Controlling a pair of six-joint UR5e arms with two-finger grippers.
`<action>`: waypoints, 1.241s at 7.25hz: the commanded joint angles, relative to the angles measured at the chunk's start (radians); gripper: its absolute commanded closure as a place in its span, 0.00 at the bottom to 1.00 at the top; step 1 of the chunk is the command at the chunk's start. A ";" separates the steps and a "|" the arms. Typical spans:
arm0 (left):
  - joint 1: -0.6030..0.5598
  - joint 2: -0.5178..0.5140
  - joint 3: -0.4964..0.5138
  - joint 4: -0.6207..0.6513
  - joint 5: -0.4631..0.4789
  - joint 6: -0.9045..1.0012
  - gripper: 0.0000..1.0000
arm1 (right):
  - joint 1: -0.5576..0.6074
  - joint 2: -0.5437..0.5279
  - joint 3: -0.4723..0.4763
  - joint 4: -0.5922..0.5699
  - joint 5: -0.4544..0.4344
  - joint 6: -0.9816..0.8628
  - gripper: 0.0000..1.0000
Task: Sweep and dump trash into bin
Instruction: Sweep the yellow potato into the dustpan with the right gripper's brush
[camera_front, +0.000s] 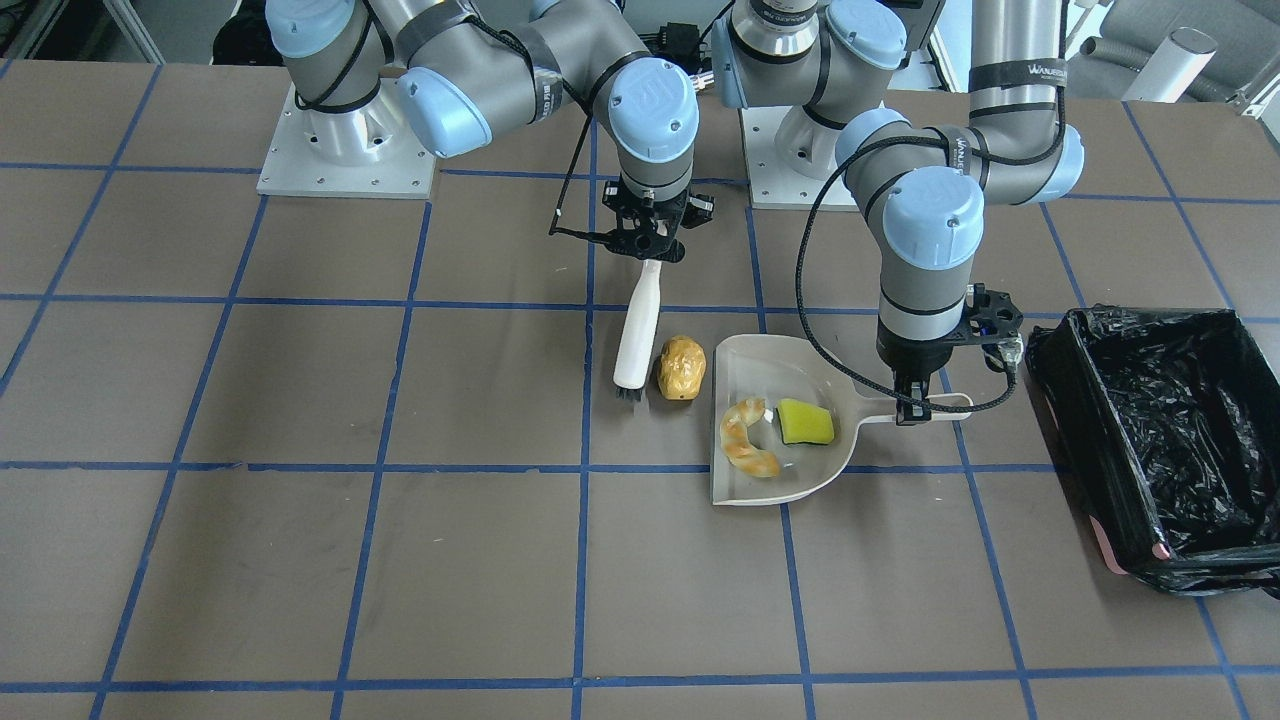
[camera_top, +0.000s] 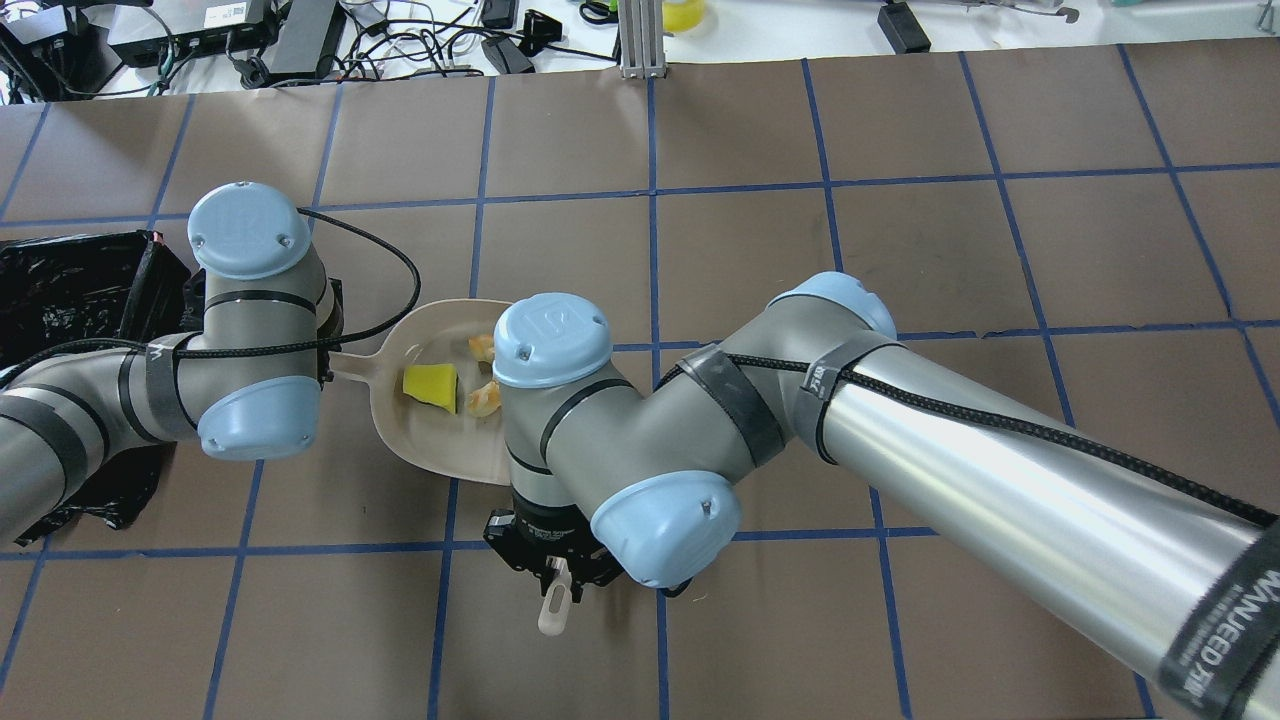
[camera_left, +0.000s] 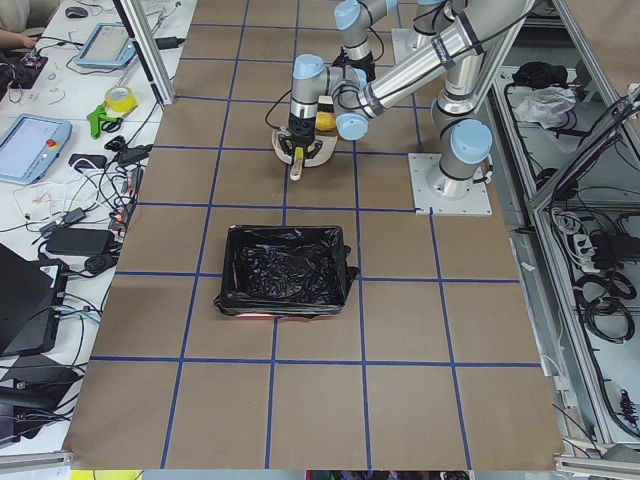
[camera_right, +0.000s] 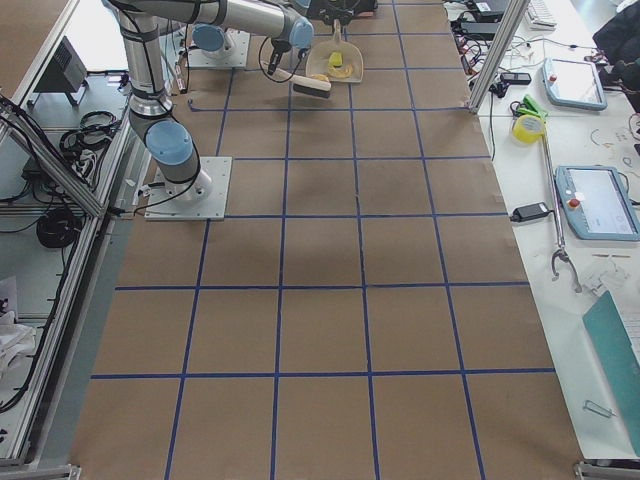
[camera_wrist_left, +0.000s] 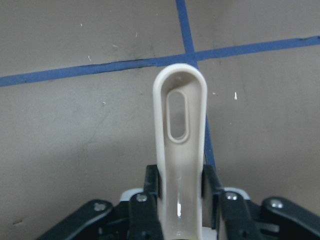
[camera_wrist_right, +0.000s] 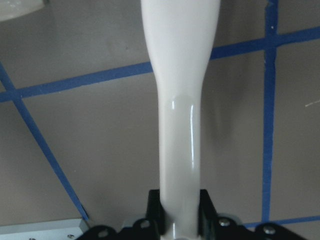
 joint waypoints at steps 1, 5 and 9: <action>0.001 0.000 0.002 0.000 0.000 -0.001 1.00 | 0.014 0.058 -0.052 -0.031 0.000 0.005 0.91; 0.001 -0.003 0.008 0.002 0.000 -0.001 1.00 | 0.021 0.175 -0.223 -0.032 0.037 0.009 0.91; 0.000 -0.005 0.008 0.005 -0.002 0.003 1.00 | 0.022 0.229 -0.322 -0.040 0.054 0.005 0.91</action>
